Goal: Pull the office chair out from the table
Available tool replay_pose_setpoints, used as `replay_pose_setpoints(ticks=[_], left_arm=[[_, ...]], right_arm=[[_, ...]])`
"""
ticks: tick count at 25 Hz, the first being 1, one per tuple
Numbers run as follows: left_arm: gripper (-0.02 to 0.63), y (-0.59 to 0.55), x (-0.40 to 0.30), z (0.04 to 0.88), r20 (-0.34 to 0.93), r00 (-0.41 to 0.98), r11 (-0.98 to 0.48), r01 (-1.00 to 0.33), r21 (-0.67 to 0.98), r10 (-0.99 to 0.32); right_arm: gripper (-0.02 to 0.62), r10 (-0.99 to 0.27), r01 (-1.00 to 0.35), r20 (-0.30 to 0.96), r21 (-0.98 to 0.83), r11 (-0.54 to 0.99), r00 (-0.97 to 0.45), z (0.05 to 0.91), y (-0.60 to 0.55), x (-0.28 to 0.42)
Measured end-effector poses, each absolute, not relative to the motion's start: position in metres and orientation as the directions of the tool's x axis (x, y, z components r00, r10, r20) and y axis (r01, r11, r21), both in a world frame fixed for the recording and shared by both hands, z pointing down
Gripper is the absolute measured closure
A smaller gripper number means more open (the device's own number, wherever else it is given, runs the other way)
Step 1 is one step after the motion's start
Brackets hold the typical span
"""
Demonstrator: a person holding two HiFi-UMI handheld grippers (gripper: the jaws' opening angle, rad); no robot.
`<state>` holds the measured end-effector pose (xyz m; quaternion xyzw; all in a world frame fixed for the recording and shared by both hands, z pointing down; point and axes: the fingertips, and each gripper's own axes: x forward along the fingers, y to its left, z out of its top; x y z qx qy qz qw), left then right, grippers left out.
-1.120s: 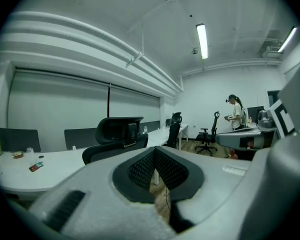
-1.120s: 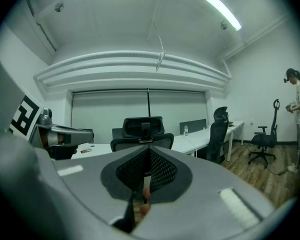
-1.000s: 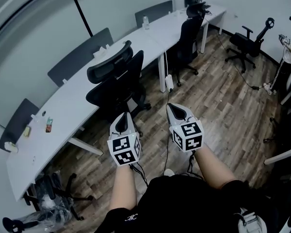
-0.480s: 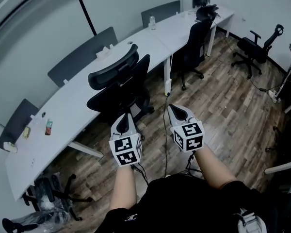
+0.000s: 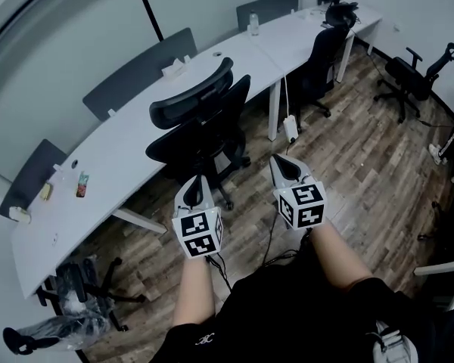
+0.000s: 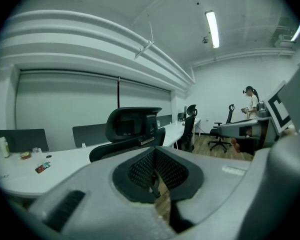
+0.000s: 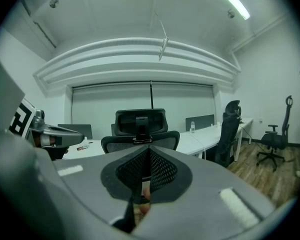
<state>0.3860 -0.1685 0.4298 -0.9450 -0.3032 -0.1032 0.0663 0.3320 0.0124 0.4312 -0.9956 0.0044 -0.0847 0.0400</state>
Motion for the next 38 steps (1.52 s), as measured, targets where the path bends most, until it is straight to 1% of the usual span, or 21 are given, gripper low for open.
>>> replay_pose_setpoints(ticks=[11, 20, 23, 27, 32, 34, 36, 38], left_arm=[[0.595, -0.17, 0.405, 0.434, 0.238, 0.845, -0.858, 0.508, -0.078, 0.479], [0.595, -0.157, 0.456, 0.432, 0.243, 0.895, -0.905, 0.409, -0.116, 0.373], [0.595, -0.153, 0.472, 0.429, 0.251, 0.913, -0.918, 0.366, -0.153, 0.322], [0.596, -0.148, 0.491, 0.425, 0.224, 0.936, -0.923, 0.318, -0.214, 0.271], [0.597, -0.143, 0.521, 0.431, 0.237, 0.941, -0.894, 0.312, -0.321, 0.243], [0.565, -0.143, 0.536, 0.434, 0.251, 0.939, -0.869, 0.32, -0.379, 0.236], [0.518, -0.142, 0.549, 0.439, 0.276, 0.932, -0.83, 0.34, -0.442, 0.235], [0.471, -0.141, 0.56, 0.443, 0.296, 0.928, -0.779, 0.355, -0.517, 0.226]], right_arm=[[0.586, -0.101, -0.09, 0.164, -0.074, -0.993, 0.981, 0.433, 0.021, 0.374], [0.586, -0.204, -0.202, 0.149, -0.023, -0.979, 0.968, 0.426, 0.046, 0.438], [0.586, -0.242, -0.243, 0.164, -0.015, -0.97, 0.956, 0.427, 0.058, 0.462], [0.586, -0.286, -0.297, 0.182, 0.035, -0.954, 0.941, 0.429, 0.068, 0.495], [0.586, -0.378, -0.401, 0.185, 0.11, -0.909, 0.907, 0.424, 0.073, 0.534], [0.586, -0.413, -0.444, 0.186, 0.177, -0.878, 0.891, 0.422, 0.072, 0.551], [0.582, -0.449, -0.489, 0.2, 0.255, -0.834, 0.871, 0.424, 0.07, 0.565], [0.525, -0.48, -0.531, 0.226, 0.335, -0.778, 0.847, 0.43, 0.069, 0.579]])
